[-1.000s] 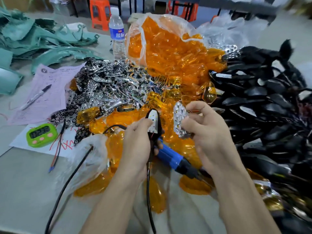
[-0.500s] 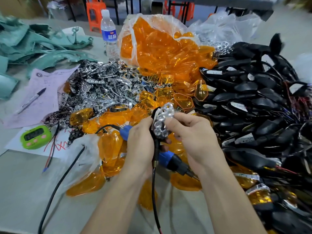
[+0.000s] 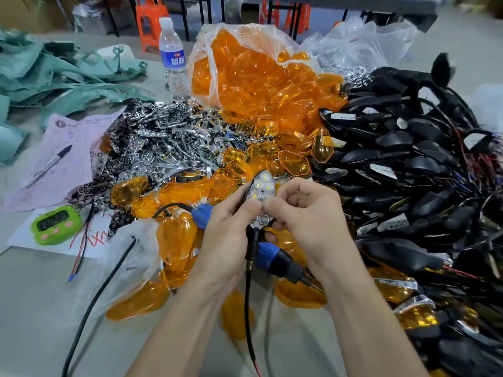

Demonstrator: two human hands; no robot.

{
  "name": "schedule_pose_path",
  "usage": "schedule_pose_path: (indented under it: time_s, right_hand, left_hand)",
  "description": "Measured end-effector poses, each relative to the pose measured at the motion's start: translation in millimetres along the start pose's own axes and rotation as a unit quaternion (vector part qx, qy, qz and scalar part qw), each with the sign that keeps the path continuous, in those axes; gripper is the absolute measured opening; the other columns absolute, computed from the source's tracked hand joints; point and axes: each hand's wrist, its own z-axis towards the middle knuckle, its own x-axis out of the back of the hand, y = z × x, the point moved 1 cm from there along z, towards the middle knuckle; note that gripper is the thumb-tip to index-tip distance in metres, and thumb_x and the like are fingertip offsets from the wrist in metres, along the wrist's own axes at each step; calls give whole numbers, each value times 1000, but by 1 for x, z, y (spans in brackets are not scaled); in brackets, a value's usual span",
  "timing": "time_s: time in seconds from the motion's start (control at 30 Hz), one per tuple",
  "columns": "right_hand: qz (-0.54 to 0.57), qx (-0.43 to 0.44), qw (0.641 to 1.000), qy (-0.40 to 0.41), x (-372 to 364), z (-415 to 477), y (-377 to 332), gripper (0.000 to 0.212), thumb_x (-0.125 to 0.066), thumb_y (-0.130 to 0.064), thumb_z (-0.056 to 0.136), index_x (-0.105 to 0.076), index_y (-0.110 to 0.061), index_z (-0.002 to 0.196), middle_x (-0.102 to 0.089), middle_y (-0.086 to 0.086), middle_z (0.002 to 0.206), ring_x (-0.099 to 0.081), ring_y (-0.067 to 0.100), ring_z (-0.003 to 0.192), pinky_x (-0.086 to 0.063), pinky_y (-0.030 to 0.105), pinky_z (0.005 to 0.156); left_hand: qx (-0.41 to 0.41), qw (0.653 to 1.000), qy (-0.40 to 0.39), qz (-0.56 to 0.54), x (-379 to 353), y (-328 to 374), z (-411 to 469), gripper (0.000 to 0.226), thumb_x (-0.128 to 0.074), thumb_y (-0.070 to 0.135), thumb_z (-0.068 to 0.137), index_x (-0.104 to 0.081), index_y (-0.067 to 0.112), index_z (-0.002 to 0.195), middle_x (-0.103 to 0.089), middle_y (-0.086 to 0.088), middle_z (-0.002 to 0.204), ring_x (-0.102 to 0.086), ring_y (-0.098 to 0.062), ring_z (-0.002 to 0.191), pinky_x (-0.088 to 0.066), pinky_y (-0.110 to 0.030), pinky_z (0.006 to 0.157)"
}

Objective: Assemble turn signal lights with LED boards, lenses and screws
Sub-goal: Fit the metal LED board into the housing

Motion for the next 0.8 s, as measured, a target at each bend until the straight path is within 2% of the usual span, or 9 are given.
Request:
schedule_pose_path:
  time_s: [0.07, 0.13, 0.2, 0.33, 0.4, 0.5, 0.57, 0.7, 0.8]
  right_hand:
    - [10, -2, 1000, -10, 7, 6, -1, 19, -84, -14, 82, -71, -25, 73, -68, -2, 64, -63, 12, 54, -50, 24, 53]
    - [-14, 13, 1000, -18, 9, 11, -4, 14, -81, -24, 83, -74, -32, 92, -74, -3, 78, -69, 10, 68, -52, 25, 61]
    - [6, 14, 999, -50, 8, 13, -7, 23, -75, -26, 87, -77, -35, 107, -76, -3, 89, -72, 12, 80, -53, 25, 65]
    - [35, 14, 999, -18, 6, 12, -8, 24, -75, -8, 89, -83, -30, 88, -79, -2, 86, -76, 17, 74, -57, 31, 55]
    - [27, 12, 1000, -1, 5, 13, -5, 28, -78, -7, 87, -83, -34, 82, -79, -5, 85, -76, 13, 79, -60, 30, 58]
    - [56, 2, 998, -37, 6, 13, -4, 24, -77, -8, 90, -82, -31, 91, -79, -9, 86, -71, 0, 78, -54, 16, 61]
    - [68, -8, 996, -65, 7, 12, -2, 21, -73, -9, 94, -82, -26, 100, -79, -8, 92, -71, 1, 83, -53, 15, 64]
    - [135, -49, 987, -66, 6, 12, -2, 18, -70, -4, 93, -83, -14, 101, -79, 8, 95, -74, 31, 93, -57, 36, 68]
    - [134, -52, 988, -55, 7, 14, -5, 20, -72, -1, 90, -84, -16, 95, -79, 10, 97, -72, 39, 100, -61, 53, 76]
  left_hand:
    - [-17, 999, -19, 22, 1, 3, -1, 57, -51, 11, 107, -78, 57, 88, -77, 20, 83, -72, -15, 67, -57, -23, 55]
    - [-24, 999, -30, 32, 4, 3, 1, 47, -49, 10, 108, -79, 46, 102, -79, 4, 91, -72, -21, 72, -57, -25, 56]
    - [-17, 998, -43, 39, 6, 1, 3, 34, -51, 11, 108, -71, 34, 122, -77, -7, 102, -73, -26, 76, -57, -28, 58]
    - [1, 992, -98, 77, 11, -2, 0, 32, -55, 11, 106, -63, 30, 130, -75, -7, 109, -76, -27, 90, -60, -29, 70]
    - [8, 990, -114, 79, 13, -2, 0, 33, -57, 4, 104, -64, 23, 130, -74, -10, 106, -75, -27, 87, -60, -29, 73]
    - [25, 994, -97, 35, 16, -2, 1, 34, -61, -1, 100, -67, 17, 128, -74, -11, 98, -73, -26, 78, -60, -27, 69]
    - [33, 995, -94, 3, 14, -1, 0, 34, -67, 7, 93, -69, 19, 125, -76, -11, 99, -74, -25, 76, -60, -26, 67]
    - [41, 995, -87, -28, 12, -4, -2, 52, -72, 13, 83, -56, 18, 131, -77, -13, 101, -75, -29, 80, -62, -29, 70]
    - [51, 994, -91, -44, 13, -6, -3, 50, -69, 5, 87, -54, 14, 134, -77, -15, 104, -76, -30, 84, -62, -30, 73]
